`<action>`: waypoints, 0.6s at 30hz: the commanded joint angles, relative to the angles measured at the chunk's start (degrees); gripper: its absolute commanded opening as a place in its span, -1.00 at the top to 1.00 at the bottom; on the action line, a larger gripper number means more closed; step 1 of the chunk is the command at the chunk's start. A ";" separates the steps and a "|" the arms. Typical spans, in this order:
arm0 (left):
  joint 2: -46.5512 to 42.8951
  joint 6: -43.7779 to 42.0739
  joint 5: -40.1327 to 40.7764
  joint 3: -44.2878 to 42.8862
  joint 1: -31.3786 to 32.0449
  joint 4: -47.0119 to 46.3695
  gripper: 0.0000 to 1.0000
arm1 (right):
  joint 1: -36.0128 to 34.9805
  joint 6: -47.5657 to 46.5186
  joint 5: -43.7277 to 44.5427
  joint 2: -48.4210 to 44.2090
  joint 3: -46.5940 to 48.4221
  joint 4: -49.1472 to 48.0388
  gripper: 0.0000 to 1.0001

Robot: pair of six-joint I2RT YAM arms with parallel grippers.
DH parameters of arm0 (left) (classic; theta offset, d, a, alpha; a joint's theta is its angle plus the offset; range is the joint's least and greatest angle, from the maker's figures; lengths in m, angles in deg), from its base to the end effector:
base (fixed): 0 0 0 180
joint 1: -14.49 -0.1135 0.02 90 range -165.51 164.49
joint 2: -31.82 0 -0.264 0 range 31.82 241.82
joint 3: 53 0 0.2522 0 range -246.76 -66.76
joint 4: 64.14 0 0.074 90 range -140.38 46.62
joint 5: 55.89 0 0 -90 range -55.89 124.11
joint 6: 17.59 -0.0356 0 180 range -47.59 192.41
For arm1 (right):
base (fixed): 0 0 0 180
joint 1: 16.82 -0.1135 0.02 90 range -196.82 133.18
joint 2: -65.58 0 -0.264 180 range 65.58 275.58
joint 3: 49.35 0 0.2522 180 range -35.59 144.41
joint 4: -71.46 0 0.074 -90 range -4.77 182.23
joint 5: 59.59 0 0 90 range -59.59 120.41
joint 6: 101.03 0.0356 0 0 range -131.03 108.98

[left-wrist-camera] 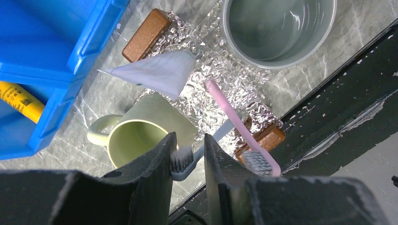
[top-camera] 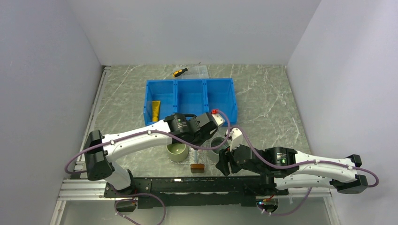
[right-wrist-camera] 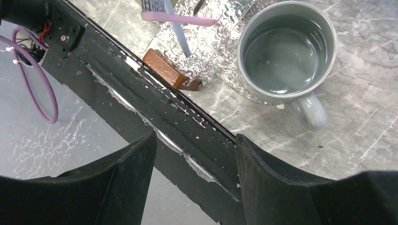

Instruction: Prepare toiletry sets of a toothbrush and toothpaste on the tray

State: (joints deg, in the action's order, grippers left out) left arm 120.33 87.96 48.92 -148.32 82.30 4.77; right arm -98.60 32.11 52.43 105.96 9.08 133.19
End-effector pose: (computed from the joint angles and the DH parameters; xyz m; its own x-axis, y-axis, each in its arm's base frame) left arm 0.1271 -0.2876 0.3115 -0.5494 0.6608 -0.5114 0.7294 0.6778 0.0922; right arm 0.0327 0.1328 0.2888 -0.6729 -0.2246 -0.7048 -0.5737 0.7599 0.3056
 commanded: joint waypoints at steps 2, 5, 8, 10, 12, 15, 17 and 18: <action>0.67 -1.17 -0.19 -2.66 -0.74 -1.70 0.34 | 0.11 0.55 1.01 -0.39 -0.28 -1.45 -0.30; 0.96 -1.38 -0.27 -2.73 -1.07 -1.83 0.34 | 0.19 0.63 1.09 -0.30 -0.28 -1.30 -0.30; 1.31 -1.51 -0.22 -2.82 -1.32 -1.90 0.35 | 0.13 0.68 1.16 -0.51 -0.28 -1.17 -0.30; 1.51 -1.70 -0.34 -2.82 -1.51 -2.15 0.35 | 0.13 0.72 1.18 -0.69 -0.36 -1.16 -0.30; 1.80 -1.81 -0.56 -2.97 -1.78 -2.16 0.35 | 0.08 0.72 1.26 -0.82 -0.53 -1.29 -0.30; 2.03 -1.98 -0.75 -3.16 -2.04 -2.29 0.35 | 0.16 0.80 1.27 -0.92 -0.64 -1.17 -0.31; 2.23 -2.10 -0.78 -3.37 -2.22 -2.26 0.35 | 0.17 0.80 1.27 -0.90 -0.71 -1.21 -0.31; 2.27 -2.10 -0.78 -3.47 -2.32 -2.26 0.35 | 0.18 0.77 1.27 -0.99 -0.72 -1.21 -0.30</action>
State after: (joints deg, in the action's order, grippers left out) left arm 122.24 86.63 48.53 -149.13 80.42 3.79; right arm -98.60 32.55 52.48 105.96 8.68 133.19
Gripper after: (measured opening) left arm 0.327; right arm 0.650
